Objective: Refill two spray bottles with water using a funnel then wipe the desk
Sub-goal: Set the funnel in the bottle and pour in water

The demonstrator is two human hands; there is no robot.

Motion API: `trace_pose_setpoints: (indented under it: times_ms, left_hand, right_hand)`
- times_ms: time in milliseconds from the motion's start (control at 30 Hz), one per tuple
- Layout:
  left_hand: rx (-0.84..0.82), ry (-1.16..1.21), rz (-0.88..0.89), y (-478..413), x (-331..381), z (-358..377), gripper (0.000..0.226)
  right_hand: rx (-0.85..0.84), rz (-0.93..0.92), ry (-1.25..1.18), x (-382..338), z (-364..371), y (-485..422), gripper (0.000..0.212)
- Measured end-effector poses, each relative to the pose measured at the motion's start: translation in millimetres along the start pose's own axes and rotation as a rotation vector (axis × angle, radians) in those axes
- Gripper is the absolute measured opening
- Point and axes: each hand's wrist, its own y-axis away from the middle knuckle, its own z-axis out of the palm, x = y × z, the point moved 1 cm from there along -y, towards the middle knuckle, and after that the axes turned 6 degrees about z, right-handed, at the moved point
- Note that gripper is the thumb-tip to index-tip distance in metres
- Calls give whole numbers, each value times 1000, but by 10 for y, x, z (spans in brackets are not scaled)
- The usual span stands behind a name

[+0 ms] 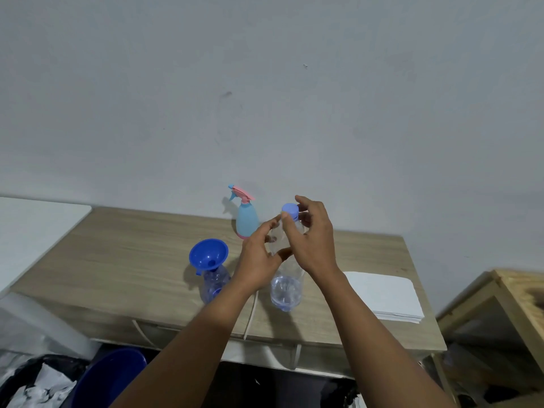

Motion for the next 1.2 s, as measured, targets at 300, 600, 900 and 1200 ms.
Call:
trace_pose_setpoints:
  times_ms: [300, 600, 900, 1200]
  left_hand:
    - [11, 22, 5, -3, -6, 7, 70]
    - [26, 45, 19, -19, -32, 17, 73]
    - [23, 77, -9, -4, -23, 14, 72]
    - [17, 51, -13, -8, -28, 13, 73]
  right_hand:
    - [169, 40, -114, -47, -153, -119, 26]
    - [-165, 634, 339, 1756, -216, 833, 27]
    - [-322, 624, 524, 2114, -155, 988, 41]
    - [-99, 296, 183, 1519, -166, 879, 78]
